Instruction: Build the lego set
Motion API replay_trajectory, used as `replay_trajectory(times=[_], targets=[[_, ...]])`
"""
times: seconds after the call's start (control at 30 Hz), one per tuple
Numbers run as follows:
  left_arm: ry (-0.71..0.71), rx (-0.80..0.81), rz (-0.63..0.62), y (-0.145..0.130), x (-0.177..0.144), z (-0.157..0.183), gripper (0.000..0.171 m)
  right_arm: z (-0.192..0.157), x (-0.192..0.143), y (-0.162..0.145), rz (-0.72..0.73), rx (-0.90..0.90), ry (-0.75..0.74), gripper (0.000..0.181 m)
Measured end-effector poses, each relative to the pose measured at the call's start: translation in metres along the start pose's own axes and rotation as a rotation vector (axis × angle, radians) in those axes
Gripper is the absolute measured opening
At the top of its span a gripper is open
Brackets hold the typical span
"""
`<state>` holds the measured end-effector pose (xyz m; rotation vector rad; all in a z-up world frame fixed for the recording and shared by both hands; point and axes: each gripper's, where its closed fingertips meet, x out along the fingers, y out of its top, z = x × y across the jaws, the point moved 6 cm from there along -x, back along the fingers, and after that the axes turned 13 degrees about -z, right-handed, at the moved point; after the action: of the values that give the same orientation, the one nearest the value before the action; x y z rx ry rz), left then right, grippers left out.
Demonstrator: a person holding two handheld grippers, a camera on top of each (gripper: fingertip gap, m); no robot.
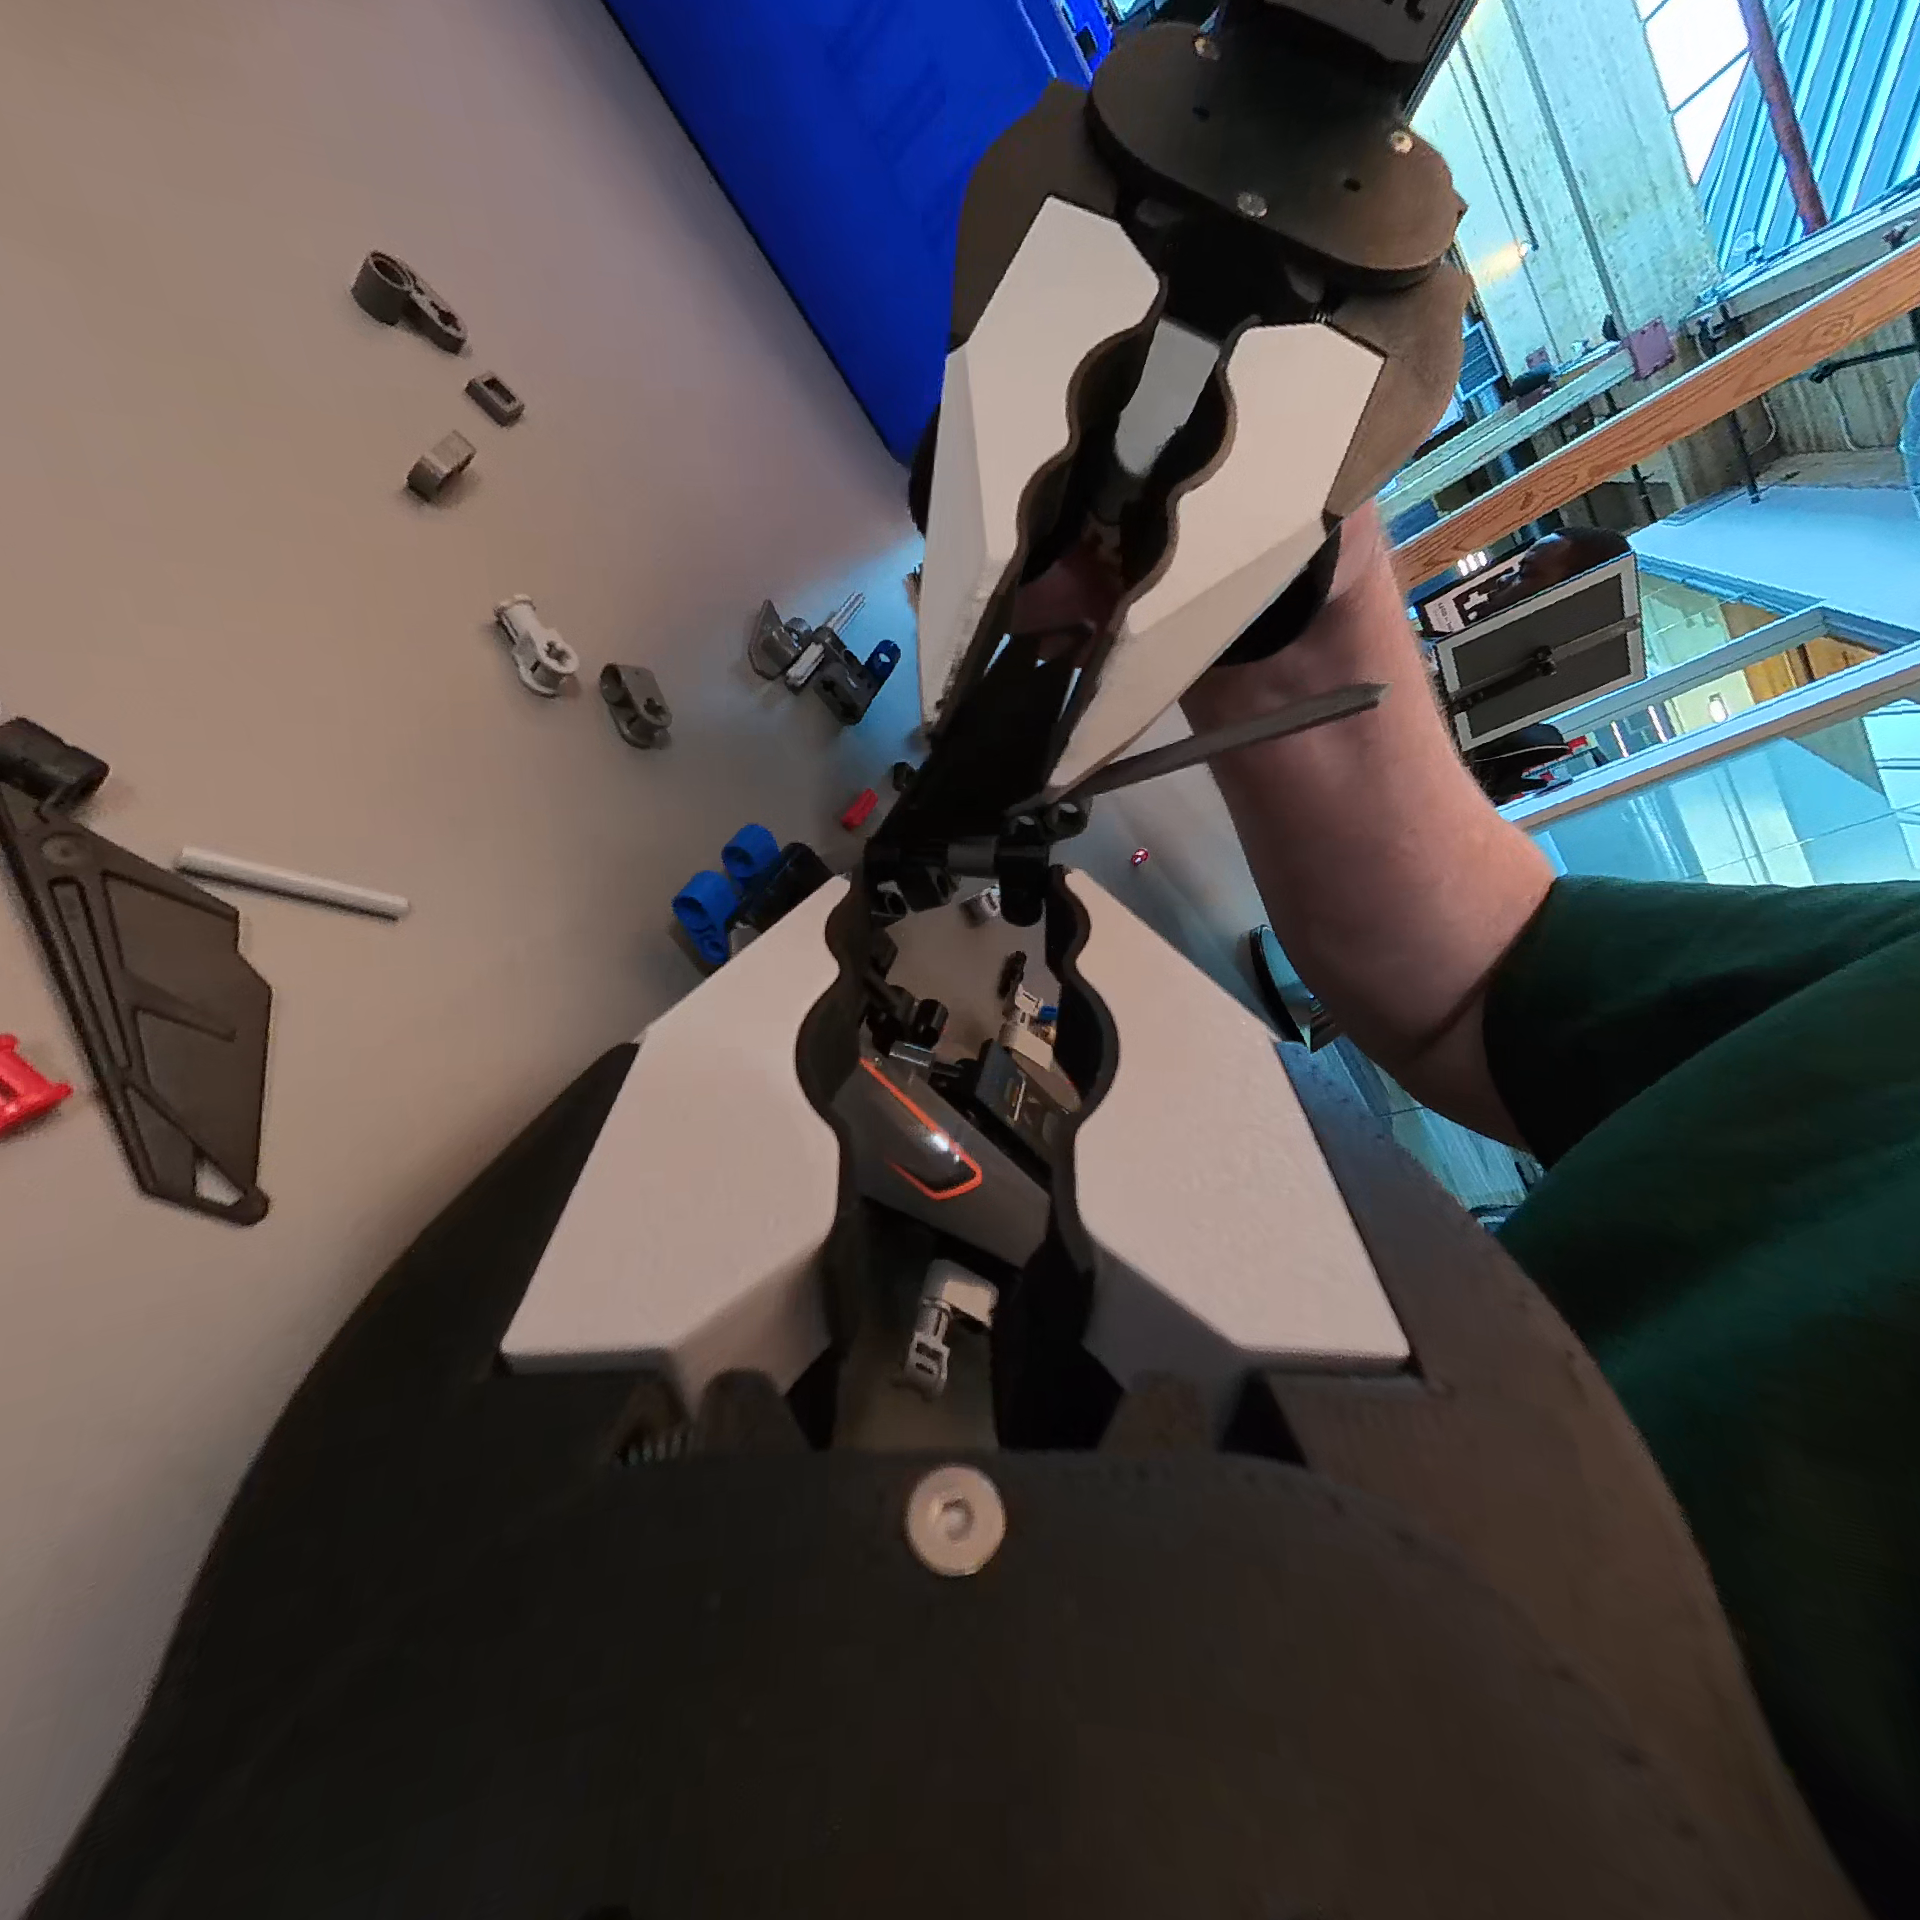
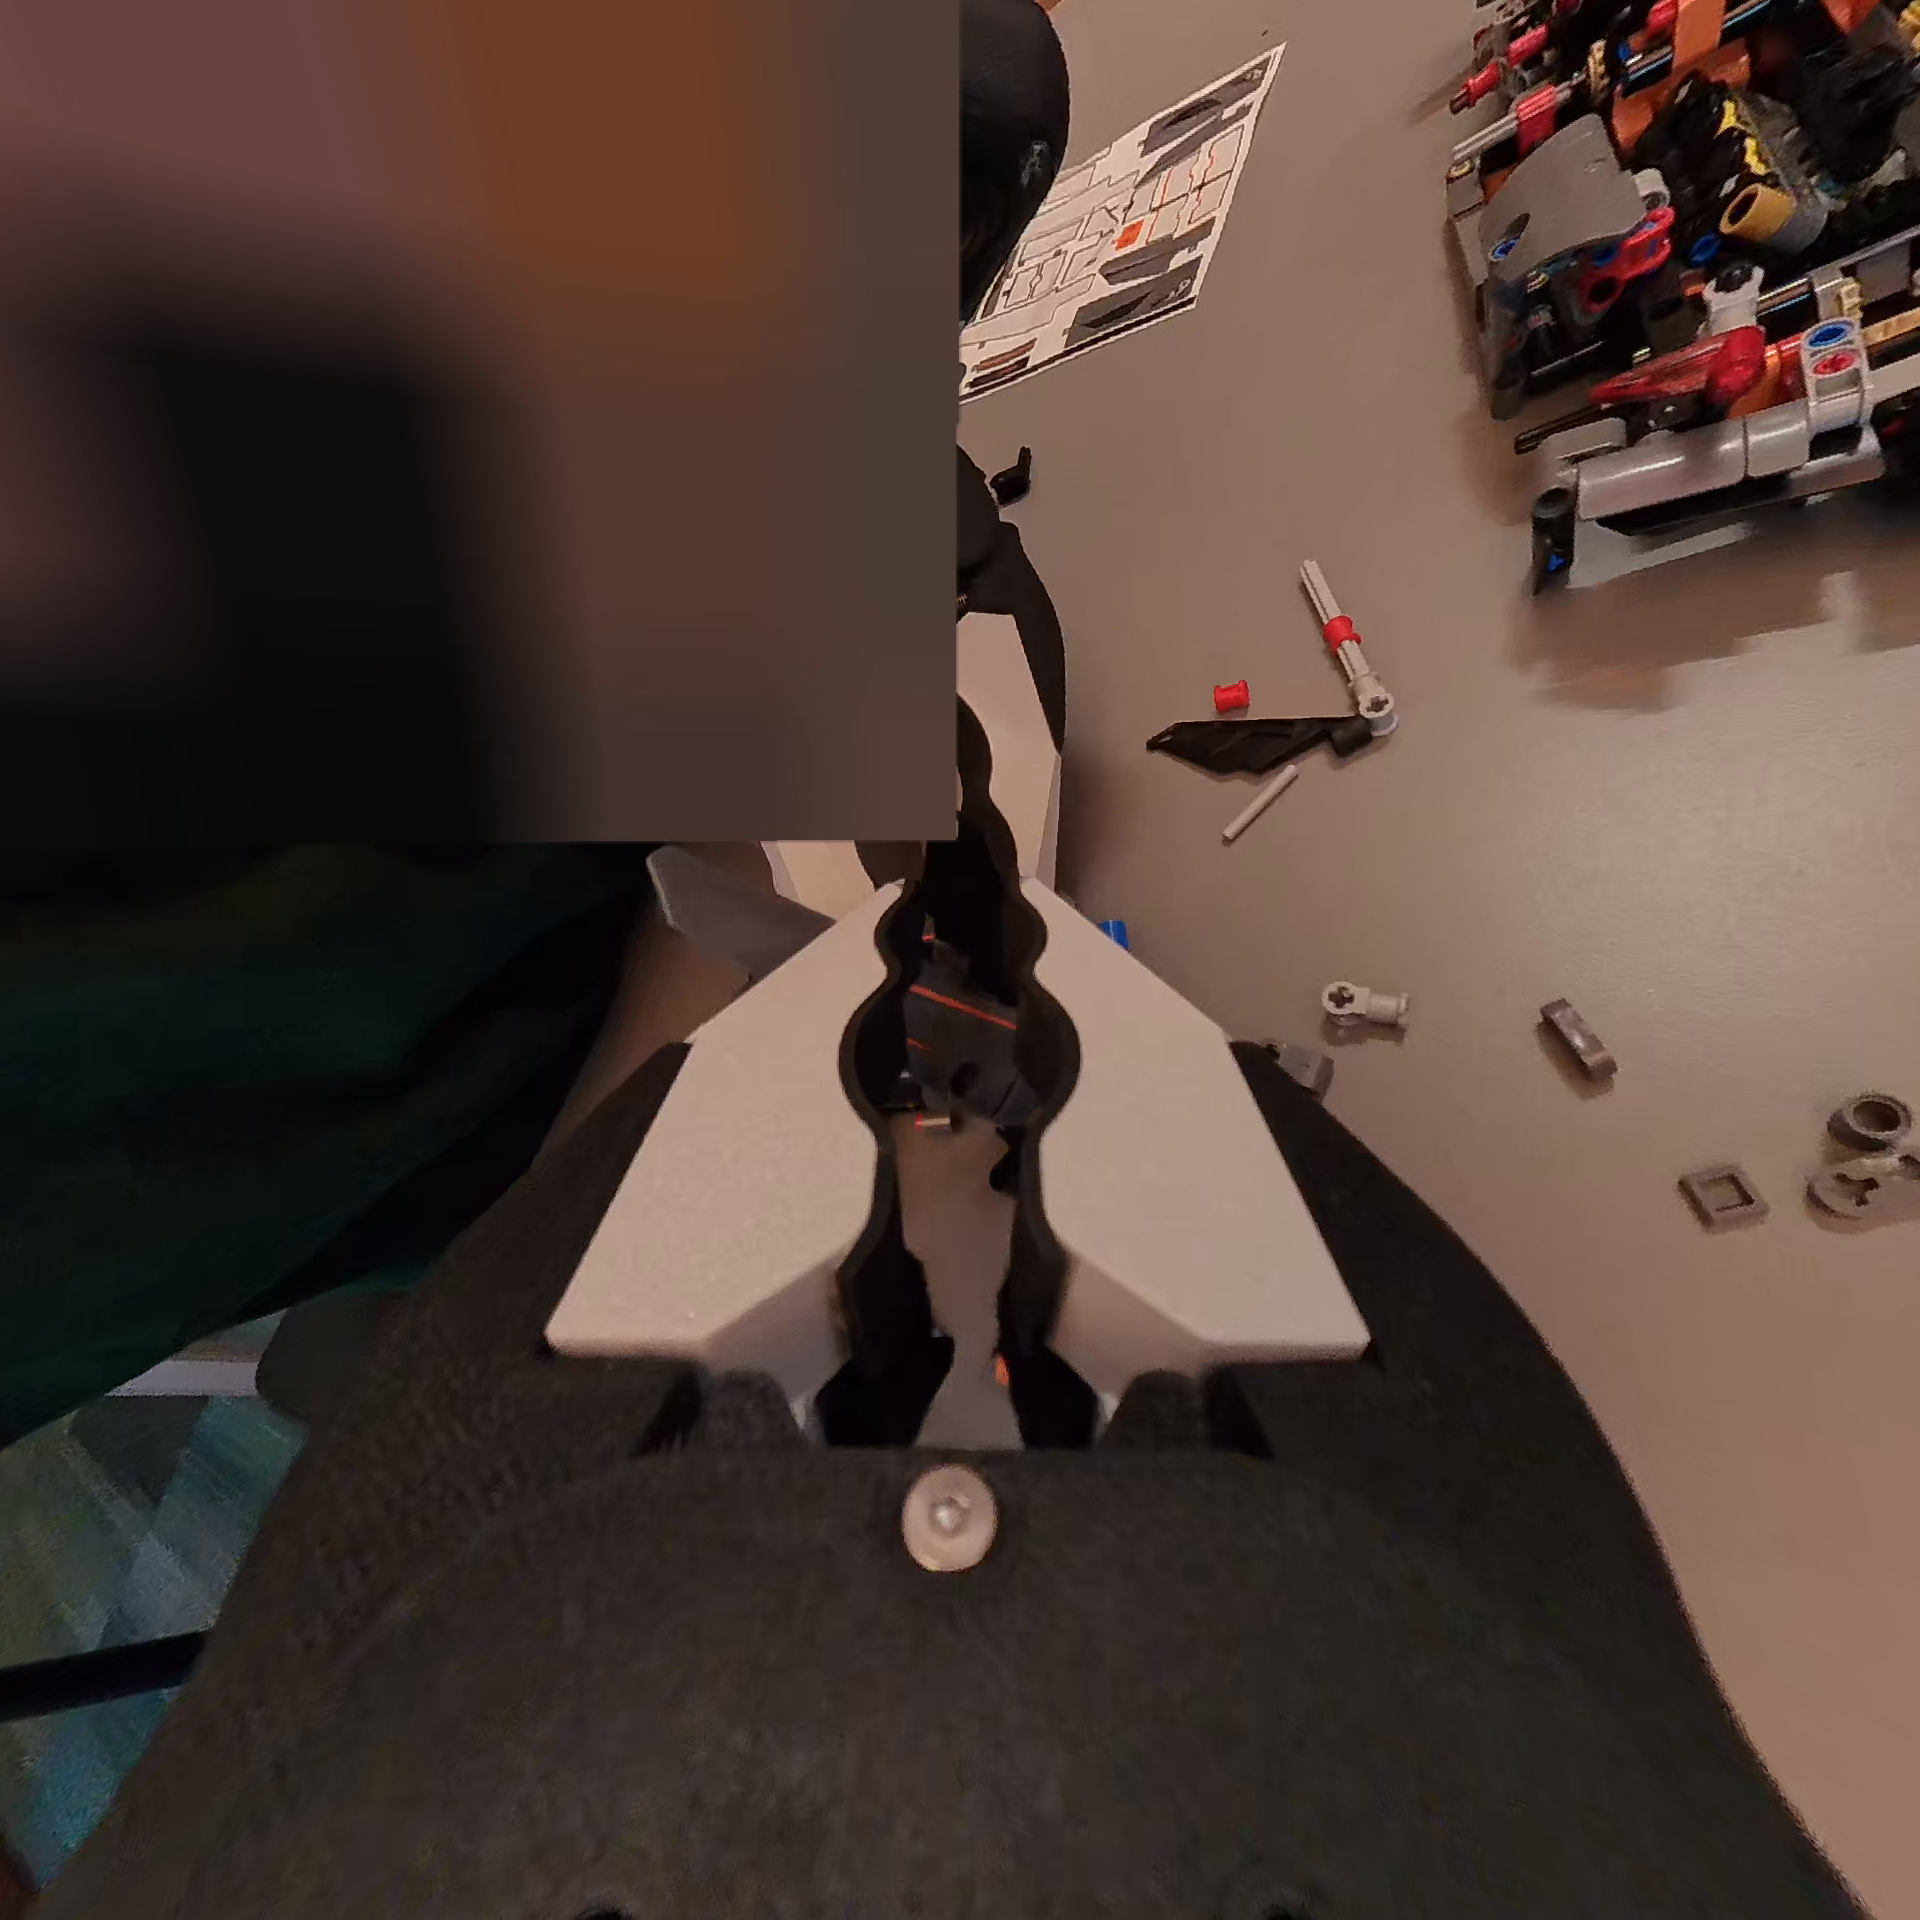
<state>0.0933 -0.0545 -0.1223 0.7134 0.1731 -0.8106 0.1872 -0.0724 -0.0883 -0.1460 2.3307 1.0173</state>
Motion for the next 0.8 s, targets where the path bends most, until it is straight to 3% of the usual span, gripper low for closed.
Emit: replay_trajectory(times=[0.23, 0.8], targets=[[0.008, 0.001, 0.019, 0.0019, -0.0005, -0.0004, 0.039, -0.0014, -0.0004, 0.0011, 0.005, -0.009, 0.007, 0.012], [0.002, 0.026, 0.003, 0.0025, 0.0019, 0.002, 0.032, -0.002, -0.0003, -0.0004, 0.006, -0.013, -0.002, 0.012]])
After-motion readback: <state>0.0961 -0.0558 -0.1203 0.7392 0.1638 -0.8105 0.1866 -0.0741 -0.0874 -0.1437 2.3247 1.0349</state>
